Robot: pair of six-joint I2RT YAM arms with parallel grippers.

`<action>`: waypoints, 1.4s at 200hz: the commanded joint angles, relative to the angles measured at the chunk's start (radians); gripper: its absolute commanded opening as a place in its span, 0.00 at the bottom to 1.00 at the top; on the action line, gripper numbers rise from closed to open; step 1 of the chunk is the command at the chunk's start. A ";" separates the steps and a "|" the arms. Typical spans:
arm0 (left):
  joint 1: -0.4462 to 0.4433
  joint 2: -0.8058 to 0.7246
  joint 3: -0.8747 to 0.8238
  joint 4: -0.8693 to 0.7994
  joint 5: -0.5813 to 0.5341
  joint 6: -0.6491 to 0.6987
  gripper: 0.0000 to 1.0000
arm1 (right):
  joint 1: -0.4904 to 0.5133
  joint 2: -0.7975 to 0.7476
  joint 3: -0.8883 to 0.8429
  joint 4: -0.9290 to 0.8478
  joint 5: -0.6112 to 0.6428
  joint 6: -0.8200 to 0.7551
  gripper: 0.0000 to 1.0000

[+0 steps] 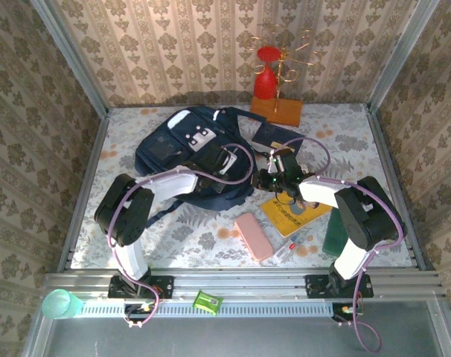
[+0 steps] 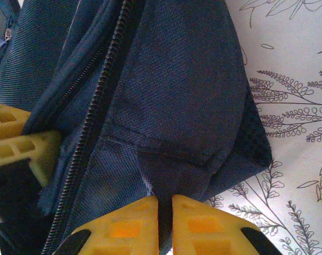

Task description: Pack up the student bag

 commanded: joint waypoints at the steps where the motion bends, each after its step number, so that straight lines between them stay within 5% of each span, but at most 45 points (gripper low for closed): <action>1: 0.070 -0.096 -0.014 0.005 0.072 -0.009 0.00 | -0.001 0.002 -0.043 -0.020 0.022 -0.003 0.13; 46: 0.199 -0.339 -0.112 0.116 0.422 -0.086 0.00 | 0.033 -0.022 -0.054 0.002 0.039 -0.031 0.15; 96: 0.340 -0.458 -0.155 0.192 0.518 -0.186 0.00 | 0.048 -0.229 -0.016 -0.272 0.276 -0.202 0.54; 137: 0.439 -0.465 -0.147 0.286 0.703 -0.281 0.00 | 0.071 -0.288 -0.026 -0.360 0.373 -0.217 0.66; 187: 0.443 -0.438 -0.120 0.245 0.709 -0.265 0.00 | 0.030 -0.306 -0.006 -0.579 0.625 -0.153 0.87; 249: 0.431 -0.358 -0.180 0.226 0.541 -0.295 0.00 | -0.043 -0.496 -0.144 -0.690 0.539 -0.045 0.96; 280: 0.384 -0.372 -0.226 0.264 0.466 -0.348 0.52 | -0.054 -0.536 -0.221 -0.680 0.536 0.028 0.95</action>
